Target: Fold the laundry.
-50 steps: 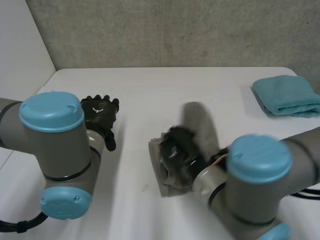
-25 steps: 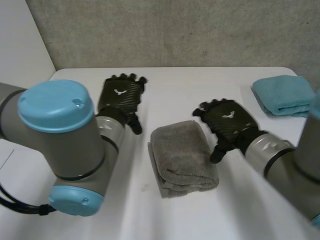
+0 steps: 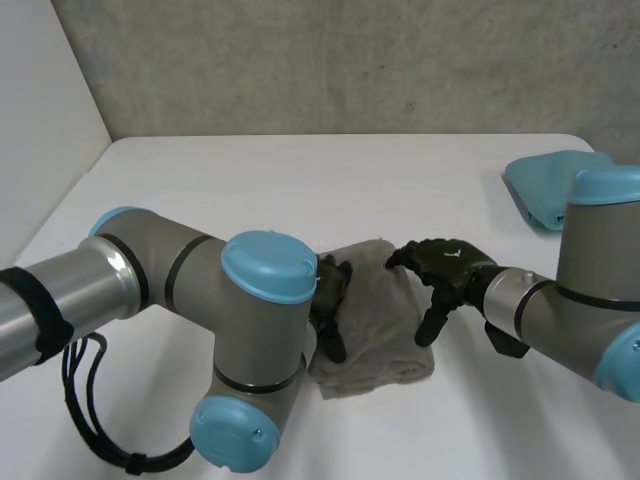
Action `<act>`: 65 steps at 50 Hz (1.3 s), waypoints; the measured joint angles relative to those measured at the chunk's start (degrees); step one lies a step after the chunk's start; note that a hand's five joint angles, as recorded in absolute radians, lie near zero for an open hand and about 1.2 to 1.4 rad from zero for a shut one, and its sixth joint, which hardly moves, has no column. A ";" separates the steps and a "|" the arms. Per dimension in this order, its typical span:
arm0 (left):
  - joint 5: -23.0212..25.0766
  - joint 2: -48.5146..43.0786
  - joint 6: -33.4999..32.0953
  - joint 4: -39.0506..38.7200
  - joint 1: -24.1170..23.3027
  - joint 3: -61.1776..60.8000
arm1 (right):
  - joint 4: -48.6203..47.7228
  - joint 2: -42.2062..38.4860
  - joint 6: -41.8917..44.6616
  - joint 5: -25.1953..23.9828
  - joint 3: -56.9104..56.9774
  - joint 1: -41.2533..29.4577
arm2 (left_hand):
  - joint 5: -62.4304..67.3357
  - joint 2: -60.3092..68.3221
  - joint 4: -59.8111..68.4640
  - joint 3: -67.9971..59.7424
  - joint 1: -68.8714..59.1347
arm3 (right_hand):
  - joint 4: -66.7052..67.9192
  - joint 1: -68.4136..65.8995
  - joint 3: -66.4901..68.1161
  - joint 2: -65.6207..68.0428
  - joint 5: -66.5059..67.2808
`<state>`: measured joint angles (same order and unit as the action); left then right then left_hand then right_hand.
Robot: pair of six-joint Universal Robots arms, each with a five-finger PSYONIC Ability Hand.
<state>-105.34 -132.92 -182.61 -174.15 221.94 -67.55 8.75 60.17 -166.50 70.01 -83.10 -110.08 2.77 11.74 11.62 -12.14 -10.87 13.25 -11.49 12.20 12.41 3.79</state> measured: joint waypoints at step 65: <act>19.64 33.92 -1.67 1.32 11.54 -14.65 | -17.29 16.19 8.09 -3.95 -27.37 1.05 | 0.00 0.00 0.00 0.00 0.00 | 0.00 1.58 0.00 0.00 0.00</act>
<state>-85.70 -99.00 -184.28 -172.84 233.47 -82.20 -8.54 76.35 -158.41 66.05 -110.47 -109.03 2.76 11.74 11.62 -12.14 -10.86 13.25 -9.91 12.20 12.41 3.79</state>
